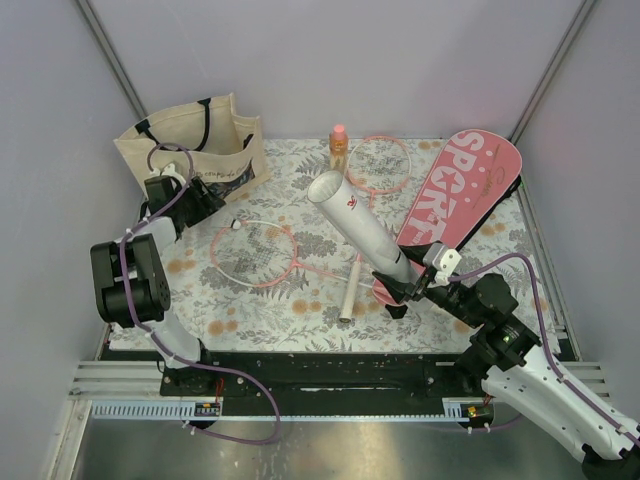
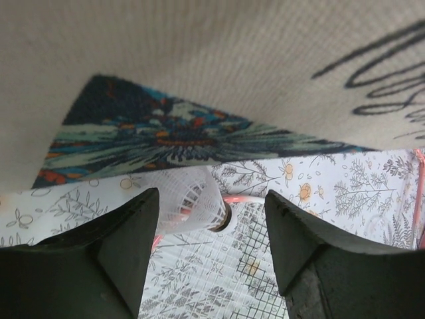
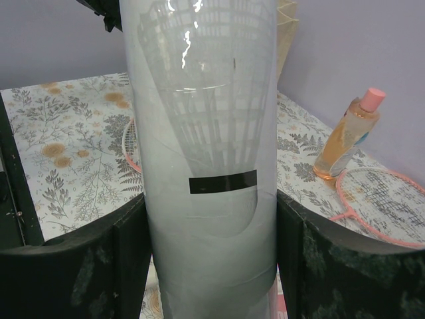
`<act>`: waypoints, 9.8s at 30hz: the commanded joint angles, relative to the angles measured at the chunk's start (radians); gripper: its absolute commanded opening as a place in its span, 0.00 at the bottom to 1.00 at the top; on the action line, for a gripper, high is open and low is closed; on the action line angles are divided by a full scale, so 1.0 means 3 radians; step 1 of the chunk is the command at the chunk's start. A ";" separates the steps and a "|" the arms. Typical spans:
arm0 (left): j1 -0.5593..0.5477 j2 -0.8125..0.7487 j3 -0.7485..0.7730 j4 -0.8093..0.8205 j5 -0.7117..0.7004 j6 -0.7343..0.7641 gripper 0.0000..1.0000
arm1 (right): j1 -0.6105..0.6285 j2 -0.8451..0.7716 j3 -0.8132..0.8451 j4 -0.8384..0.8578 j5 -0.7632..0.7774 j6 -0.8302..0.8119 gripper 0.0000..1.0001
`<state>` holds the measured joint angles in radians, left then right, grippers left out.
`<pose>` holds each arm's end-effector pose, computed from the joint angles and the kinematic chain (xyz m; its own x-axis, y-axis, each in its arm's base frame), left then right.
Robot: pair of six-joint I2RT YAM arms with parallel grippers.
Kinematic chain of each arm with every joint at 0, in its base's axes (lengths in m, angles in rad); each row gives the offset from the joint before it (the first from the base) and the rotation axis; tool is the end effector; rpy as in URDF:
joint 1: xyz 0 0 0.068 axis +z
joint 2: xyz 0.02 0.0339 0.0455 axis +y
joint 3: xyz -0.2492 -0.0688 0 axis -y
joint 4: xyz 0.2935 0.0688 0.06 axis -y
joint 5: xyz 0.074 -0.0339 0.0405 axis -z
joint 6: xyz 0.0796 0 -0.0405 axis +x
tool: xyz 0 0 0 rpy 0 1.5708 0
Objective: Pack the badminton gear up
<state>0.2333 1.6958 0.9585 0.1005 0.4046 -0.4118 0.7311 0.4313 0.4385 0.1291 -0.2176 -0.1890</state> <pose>0.4227 0.0682 0.1203 -0.5683 -0.5132 -0.6431 -0.1441 0.8316 -0.5363 0.1650 0.1710 0.3004 0.2517 -0.0206 -0.9676 -0.7777 0.5907 -0.2149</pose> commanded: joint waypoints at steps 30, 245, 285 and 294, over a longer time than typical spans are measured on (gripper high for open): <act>-0.0205 -0.0217 -0.0025 -0.0330 0.0303 -0.0003 0.16 | 0.0007 -0.0215 0.0139 0.0163 0.0045 0.0103 0.42; -0.2557 0.0651 0.1872 -0.2339 -0.1681 -0.0412 0.16 | 0.0007 -0.0584 0.0057 -0.0170 0.1078 0.0042 0.38; -0.2690 0.1378 0.1898 -0.2437 -0.1747 -0.0606 0.21 | 0.0002 -0.0578 0.0083 -0.0149 0.1124 -0.0040 0.38; -0.2700 0.1194 0.1888 -0.2437 -0.1691 -0.0555 0.00 | 0.0007 -0.0579 0.0062 -0.0124 0.1114 0.0006 0.38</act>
<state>-0.5682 2.0895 1.5330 -0.6155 -0.1059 -0.5781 0.7315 0.2691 0.4435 0.0036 0.1127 -0.2005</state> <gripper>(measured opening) 0.018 0.720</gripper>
